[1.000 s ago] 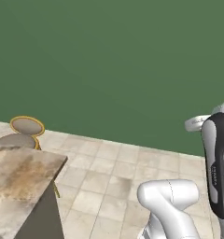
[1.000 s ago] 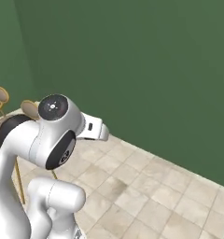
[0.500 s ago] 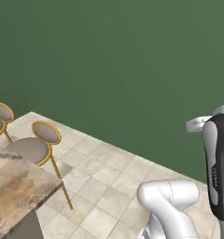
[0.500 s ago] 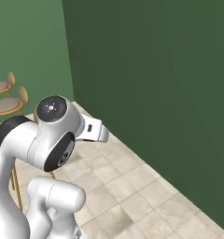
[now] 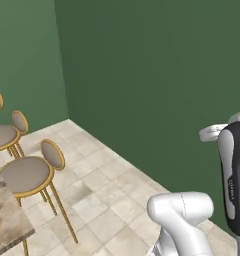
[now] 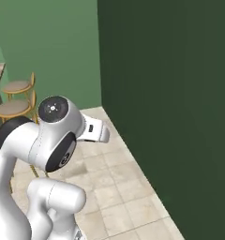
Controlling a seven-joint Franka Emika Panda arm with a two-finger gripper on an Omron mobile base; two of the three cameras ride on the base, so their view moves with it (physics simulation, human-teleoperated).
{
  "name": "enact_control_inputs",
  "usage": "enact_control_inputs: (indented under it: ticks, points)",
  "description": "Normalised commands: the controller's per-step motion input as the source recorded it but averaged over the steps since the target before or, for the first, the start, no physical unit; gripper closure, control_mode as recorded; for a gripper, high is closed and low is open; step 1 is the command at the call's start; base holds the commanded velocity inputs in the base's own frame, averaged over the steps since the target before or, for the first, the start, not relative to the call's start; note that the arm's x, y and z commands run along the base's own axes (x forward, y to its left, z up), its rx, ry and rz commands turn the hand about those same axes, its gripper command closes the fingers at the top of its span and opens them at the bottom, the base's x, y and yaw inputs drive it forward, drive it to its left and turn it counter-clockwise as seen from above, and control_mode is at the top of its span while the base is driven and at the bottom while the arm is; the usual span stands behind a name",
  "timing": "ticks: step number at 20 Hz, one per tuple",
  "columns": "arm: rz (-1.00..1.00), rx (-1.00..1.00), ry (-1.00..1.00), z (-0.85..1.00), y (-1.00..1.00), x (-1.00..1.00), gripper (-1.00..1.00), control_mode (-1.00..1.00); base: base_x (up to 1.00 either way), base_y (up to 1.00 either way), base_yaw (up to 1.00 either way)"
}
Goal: Retrieve the kiwi and tangerine from the fridge and place them into the bowl on the dining table.
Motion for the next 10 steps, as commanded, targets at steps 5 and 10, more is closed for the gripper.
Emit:
enact_control_inputs:
  ticks: [5,10]
  points:
    - [0.0,0.0,0.0,0.0,0.0,0.0,1.0,1.0,1.0,-0.27,0.39]
    - [0.0,0.0,0.0,0.0,0.0,0.0,1.0,1.0,1.0,-0.11,0.33]
